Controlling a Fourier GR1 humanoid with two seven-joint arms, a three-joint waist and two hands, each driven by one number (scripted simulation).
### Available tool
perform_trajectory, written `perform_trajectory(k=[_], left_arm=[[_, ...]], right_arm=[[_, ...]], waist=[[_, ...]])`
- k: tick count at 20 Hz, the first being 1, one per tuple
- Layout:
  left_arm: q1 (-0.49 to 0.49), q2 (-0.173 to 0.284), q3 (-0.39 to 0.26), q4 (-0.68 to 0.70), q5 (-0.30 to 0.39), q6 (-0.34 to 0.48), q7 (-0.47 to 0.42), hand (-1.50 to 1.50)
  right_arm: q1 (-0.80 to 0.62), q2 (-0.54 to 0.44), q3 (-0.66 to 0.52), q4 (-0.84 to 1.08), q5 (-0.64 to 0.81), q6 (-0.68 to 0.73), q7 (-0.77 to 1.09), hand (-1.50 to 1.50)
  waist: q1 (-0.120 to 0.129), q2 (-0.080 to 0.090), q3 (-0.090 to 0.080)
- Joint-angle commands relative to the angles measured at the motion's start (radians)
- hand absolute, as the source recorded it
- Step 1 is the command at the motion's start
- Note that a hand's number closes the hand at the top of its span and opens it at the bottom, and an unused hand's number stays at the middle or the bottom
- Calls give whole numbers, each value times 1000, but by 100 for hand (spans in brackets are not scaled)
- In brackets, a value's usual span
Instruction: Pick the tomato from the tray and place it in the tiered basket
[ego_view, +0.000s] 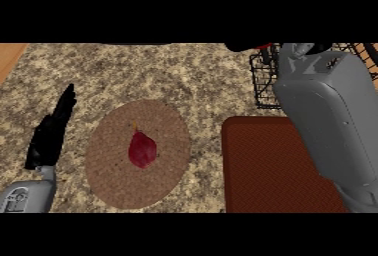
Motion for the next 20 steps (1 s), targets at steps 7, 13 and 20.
perform_trajectory(k=[7, 13, 20], left_arm=[[-10, -15, -12, -17, -19, -1, 28, 0], [-14, 19, 29, -31, 19, -52, 31, 0], [27, -29, -4, -53, -35, -4, 17, 0]], right_arm=[[-34, -202, -25, 239, 145, 16, -151, 150], [-52, -258, -98, 414, 117, -37, -362, 150], [-5, -234, -175, 463, 34, -34, -463, 150]], waist=[[1, 0, 0], [6, 2, 0], [4, 0, 1]])
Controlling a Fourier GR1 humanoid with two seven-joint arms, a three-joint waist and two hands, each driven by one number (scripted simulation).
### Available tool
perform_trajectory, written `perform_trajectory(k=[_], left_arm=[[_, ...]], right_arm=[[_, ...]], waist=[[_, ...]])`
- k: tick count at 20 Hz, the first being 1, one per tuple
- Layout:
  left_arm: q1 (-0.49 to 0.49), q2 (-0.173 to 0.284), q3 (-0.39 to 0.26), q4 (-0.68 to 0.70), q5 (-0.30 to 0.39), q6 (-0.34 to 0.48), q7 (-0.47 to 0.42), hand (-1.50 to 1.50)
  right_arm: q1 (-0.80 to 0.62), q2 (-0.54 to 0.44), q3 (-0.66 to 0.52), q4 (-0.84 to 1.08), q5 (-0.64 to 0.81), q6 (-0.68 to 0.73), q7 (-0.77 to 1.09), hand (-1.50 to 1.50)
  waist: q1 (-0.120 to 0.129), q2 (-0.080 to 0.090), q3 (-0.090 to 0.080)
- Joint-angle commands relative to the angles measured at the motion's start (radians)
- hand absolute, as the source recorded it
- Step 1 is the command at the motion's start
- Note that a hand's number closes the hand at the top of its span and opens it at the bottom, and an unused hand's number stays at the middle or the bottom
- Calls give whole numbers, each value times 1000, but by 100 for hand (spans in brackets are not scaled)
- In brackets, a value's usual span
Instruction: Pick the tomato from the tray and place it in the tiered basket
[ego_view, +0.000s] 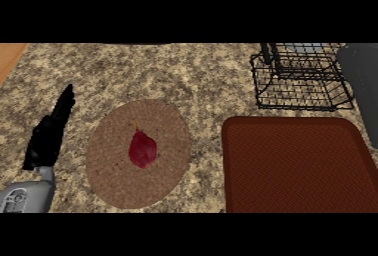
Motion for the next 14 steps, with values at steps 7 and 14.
perform_trajectory(k=[7, 14], left_arm=[[-22, -7, 10, 16, -8, 3, 1, 0], [-21, 3, 35, 38, 0, -17, -32, 0]], right_arm=[[88, 78, -183, 116, -180, 2, -13, 150], [104, 46, -238, 127, -218, -64, -128, -150]], waist=[[-9, 1, 1], [-7, -1, 0]])
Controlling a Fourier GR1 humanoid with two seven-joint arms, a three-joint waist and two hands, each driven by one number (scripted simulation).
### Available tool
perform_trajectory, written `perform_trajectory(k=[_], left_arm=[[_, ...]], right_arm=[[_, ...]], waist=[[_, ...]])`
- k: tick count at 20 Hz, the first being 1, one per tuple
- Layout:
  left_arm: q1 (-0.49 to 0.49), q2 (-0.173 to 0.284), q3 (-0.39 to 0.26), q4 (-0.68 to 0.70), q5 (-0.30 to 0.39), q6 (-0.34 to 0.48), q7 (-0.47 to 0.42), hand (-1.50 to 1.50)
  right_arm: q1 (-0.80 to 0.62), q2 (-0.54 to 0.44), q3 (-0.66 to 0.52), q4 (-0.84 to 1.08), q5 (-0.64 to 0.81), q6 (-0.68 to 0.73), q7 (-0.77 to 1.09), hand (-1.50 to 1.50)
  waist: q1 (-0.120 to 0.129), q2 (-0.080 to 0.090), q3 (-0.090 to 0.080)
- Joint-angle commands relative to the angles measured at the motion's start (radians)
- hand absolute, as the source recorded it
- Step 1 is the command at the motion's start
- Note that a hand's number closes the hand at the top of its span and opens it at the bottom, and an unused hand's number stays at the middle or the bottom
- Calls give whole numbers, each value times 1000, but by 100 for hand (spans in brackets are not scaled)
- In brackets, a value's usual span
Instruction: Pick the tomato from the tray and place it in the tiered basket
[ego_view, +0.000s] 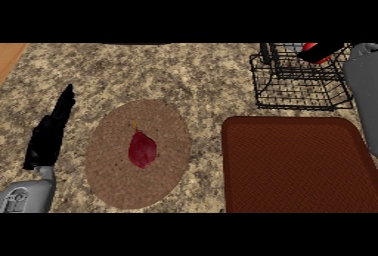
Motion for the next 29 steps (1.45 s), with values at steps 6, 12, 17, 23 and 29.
perform_trajectory(k=[6, 12, 17, 23, 29], left_arm=[[-20, 3, 16, 21, 1, -11, 8, 0], [-28, 18, 25, -20, 4, -27, 71, 0], [2, 21, 46, -10, 2, -16, 21, 0], [31, 12, 59, -17, 15, -15, 3, 0], [-10, -12, 25, -2, -26, 3, 31, 0]], right_arm=[[-10, 12, -112, -66, -92, -140, -34, -150], [25, -72, -174, -227, -150, -89, 49, -150], [119, -128, -276, -338, -262, 27, 166, -150], [326, -272, -449, -469, -450, 233, 140, -150], [493, -347, -643, -482, -631, 343, 10, -150]], waist=[[-4, -2, 0], [-14, -6, 0], [-25, -9, 0], [-35, -10, 0], [-28, -5, 0]])
